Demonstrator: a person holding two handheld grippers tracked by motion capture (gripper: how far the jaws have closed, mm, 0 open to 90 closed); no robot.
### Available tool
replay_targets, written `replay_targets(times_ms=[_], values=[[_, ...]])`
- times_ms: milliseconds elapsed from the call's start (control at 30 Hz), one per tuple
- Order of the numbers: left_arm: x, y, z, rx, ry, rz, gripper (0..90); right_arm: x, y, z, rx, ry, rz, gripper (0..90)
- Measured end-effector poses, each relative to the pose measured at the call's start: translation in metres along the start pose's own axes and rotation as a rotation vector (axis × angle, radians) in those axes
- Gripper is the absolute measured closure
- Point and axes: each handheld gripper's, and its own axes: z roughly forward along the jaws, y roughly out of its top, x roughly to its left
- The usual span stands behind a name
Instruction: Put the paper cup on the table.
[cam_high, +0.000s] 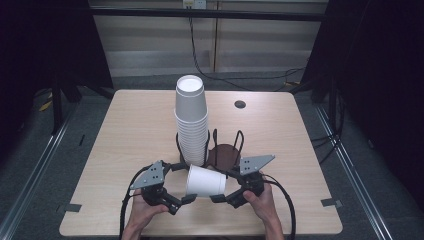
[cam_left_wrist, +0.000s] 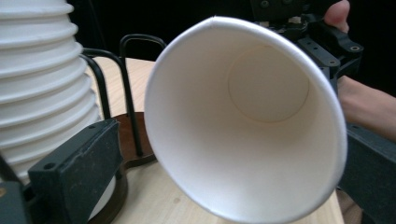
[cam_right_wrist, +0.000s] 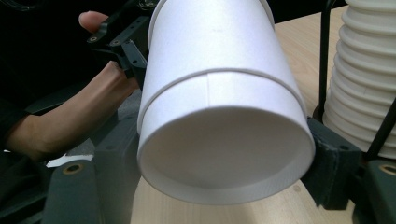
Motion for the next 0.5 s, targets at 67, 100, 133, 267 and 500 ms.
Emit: replay_targets(times_ms=[67,100,133,267,500], values=[[-0.0006,0.0003,0.0023,-0.003,-0.016,0.006,0.0,0.0002,-0.0002,0.0005,0.003,0.004,-0.003,24.7],[-0.0013,0.0005,0.0038,-0.008,-0.019,0.007,0.0,0.0004,-0.0003,0.0011,0.004,0.007,-0.004,24.7],[-0.0019,0.0008,0.0051,-0.009,-0.022,0.01,0.0,0.0004,-0.0004,0.0017,0.005,0.006,-0.006,24.7],[-0.0027,0.0014,0.0079,-0.002,-0.04,0.018,0.9,0.0007,-0.0003,0.003,0.006,0.02,-0.005,24.7],[-0.0011,0.0025,0.0094,-0.018,-0.06,-0.007,3.6,0.0001,0.0015,0.0033,0.013,0.018,-0.013,24.7]])
